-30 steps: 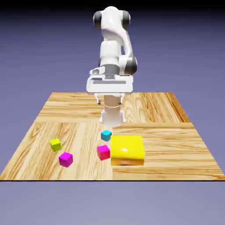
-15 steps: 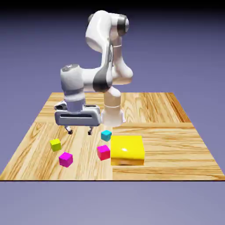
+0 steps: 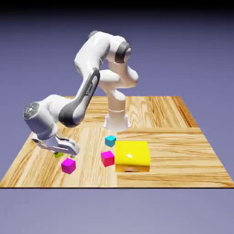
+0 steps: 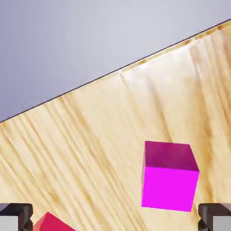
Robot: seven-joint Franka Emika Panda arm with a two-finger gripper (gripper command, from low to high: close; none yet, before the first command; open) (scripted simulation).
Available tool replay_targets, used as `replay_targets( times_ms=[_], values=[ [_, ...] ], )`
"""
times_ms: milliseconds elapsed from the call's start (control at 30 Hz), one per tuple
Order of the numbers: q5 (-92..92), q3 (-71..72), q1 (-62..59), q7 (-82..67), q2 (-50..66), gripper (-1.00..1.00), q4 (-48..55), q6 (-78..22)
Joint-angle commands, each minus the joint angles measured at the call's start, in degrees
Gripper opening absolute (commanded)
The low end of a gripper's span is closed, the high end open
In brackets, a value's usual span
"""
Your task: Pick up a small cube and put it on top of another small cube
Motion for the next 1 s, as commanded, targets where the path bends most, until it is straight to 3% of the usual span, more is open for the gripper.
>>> replay_targets(
  times_ms=[0,567,867,900,967],
  values=[
    [0.7,-1.0,0.0,-0.4,2.1,0.0,1.9,-2.2],
    [11.7,-17.8,0.1,-7.3,37.2,0.0,33.7,-39.7],
    [12.9,-17.6,6.8,-10.4,36.4,0.0,19.1,-30.7],
    [12.9,-17.6,6.8,-10.4,36.4,-1.0,19.1,-30.7],
    [12.7,-17.7,5.8,-10.0,36.5,-1.0,21.1,-32.0]
  ],
)
